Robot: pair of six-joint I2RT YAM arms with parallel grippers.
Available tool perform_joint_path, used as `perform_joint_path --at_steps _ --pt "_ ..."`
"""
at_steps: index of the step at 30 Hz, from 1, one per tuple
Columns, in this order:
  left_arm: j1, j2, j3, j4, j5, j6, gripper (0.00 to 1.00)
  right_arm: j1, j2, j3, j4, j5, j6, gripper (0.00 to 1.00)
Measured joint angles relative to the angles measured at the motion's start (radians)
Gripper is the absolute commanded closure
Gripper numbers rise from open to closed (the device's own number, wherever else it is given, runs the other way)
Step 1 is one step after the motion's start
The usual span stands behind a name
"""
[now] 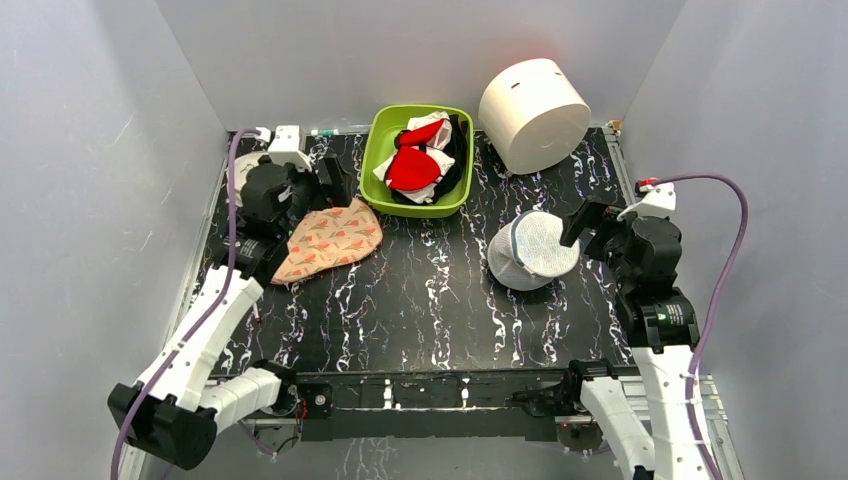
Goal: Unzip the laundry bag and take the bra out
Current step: Move the laundry bag to the center of the board.
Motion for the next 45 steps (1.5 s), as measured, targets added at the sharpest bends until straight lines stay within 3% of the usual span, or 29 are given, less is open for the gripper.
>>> perform_joint_path --at_steps 25,36,45 --pt "0.003 0.109 -0.083 0.184 0.04 -0.009 0.02 -0.05 0.098 -0.088 0.067 0.145 0.116 0.02" --pt "-0.002 0.111 -0.088 0.226 0.166 0.006 0.02 -0.058 0.397 -0.091 0.077 0.02 0.156 0.02" --pt "-0.021 0.112 -0.101 0.238 0.232 0.019 0.01 -0.147 0.483 -0.108 0.134 -0.095 0.141 0.02"
